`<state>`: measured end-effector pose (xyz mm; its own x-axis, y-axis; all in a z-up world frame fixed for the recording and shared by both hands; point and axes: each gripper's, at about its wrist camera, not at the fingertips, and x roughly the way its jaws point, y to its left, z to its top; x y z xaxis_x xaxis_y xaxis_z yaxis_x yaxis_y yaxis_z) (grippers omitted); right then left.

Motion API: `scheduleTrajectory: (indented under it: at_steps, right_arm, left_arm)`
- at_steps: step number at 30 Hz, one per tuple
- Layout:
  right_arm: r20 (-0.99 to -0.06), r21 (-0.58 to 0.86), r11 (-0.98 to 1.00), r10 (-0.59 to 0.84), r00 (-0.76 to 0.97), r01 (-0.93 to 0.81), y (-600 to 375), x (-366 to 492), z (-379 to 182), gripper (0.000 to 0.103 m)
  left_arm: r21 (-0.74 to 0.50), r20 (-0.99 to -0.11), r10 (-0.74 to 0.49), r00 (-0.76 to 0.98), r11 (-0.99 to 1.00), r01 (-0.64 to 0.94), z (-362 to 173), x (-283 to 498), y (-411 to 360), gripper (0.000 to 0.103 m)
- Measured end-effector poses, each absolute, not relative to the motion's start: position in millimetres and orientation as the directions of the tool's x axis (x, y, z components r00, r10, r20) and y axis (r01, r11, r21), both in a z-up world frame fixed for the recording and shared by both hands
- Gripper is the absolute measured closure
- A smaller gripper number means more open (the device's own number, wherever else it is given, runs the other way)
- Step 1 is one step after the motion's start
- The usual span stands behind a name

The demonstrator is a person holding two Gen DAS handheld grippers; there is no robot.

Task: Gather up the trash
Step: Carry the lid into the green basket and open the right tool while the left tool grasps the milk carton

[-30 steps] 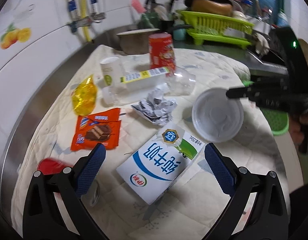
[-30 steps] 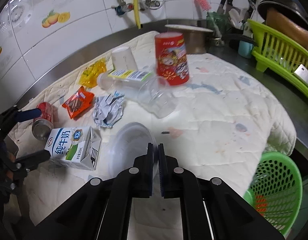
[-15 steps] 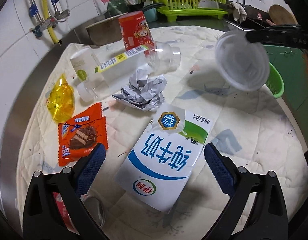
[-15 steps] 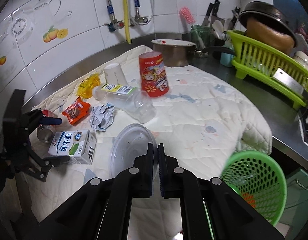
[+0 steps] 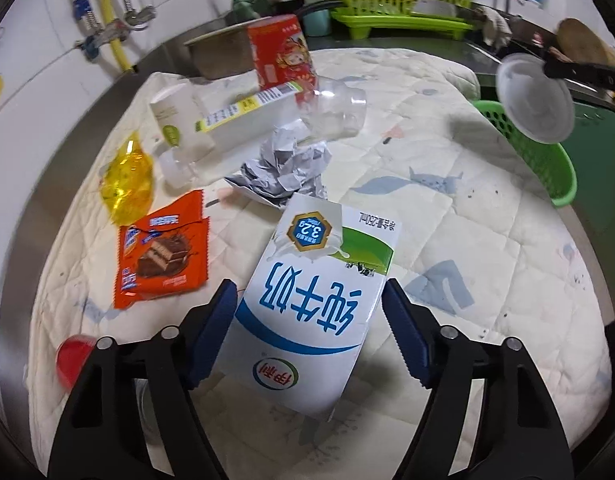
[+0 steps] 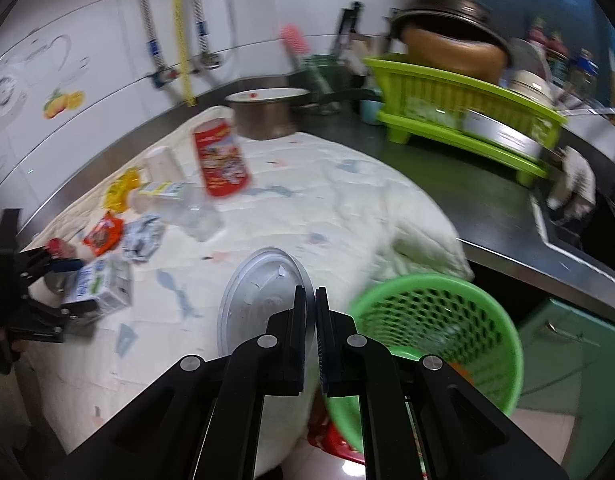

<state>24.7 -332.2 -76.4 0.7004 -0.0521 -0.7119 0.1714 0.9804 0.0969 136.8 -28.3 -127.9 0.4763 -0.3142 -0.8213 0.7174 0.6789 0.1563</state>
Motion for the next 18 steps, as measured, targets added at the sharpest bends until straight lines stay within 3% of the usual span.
scheduleTrajectory:
  at_steps: [5, 6, 8, 12, 15, 16, 17, 18]
  right_arm:
    - [-0.729, 0.059, 0.961, -0.143, 0.670, 0.270, -372.3, 5.0, -88.3, 0.098]
    - [-0.737, 0.040, 0.957, -0.166, 0.655, 0.286, -379.2, 2.4, -93.3, 0.098]
    - [-0.755, 0.006, 0.948, -0.204, 0.623, 0.318, -393.6, -3.7, -106.1, 0.098]
    - [-0.792, 0.014, 0.933, -0.209, 0.574, 0.359, -413.1, -13.5, -132.5, 0.098]
    - [-0.798, 0.029, 0.927, -0.203, 0.567, 0.374, -417.5, -21.0, -141.6, 0.098]
    - [-0.799, 0.034, 0.926, -0.201, 0.567, 0.377, -418.5, -22.6, -142.8, 0.098]
    - [-0.801, 0.039, 0.924, -0.199, 0.565, 0.379, -419.3, -23.4, -144.0, 0.098]
    - [-0.802, 0.040, 0.924, -0.198, 0.564, 0.381, -419.8, -22.9, -145.2, 0.098]
  left_arm:
    - [0.200, -0.815, -0.269, 0.514, 0.701, 0.685, -115.8, 117.1, -36.7, 0.038]
    - [0.185, -0.820, -0.276, 0.501, 0.701, 0.688, -113.1, 113.6, -38.9, 0.091]
    - [0.142, -0.845, -0.264, 0.465, 0.727, 0.671, -110.5, 115.0, -42.1, 0.094]
    - [0.133, -0.842, -0.271, 0.467, 0.734, 0.666, -108.2, 111.8, -50.1, 0.093]
    - [0.109, -0.847, -0.278, 0.453, 0.743, 0.660, -111.3, 113.1, -48.4, 0.084]
    - [0.112, -0.845, -0.279, 0.455, 0.741, 0.662, -111.6, 111.7, -46.9, 0.074]
    - [0.128, -0.841, -0.267, 0.471, 0.747, 0.653, -111.3, 111.3, -45.3, 0.046]
    - [0.142, -0.834, -0.260, 0.487, 0.751, 0.645, -110.1, 110.3, -43.0, 0.036]
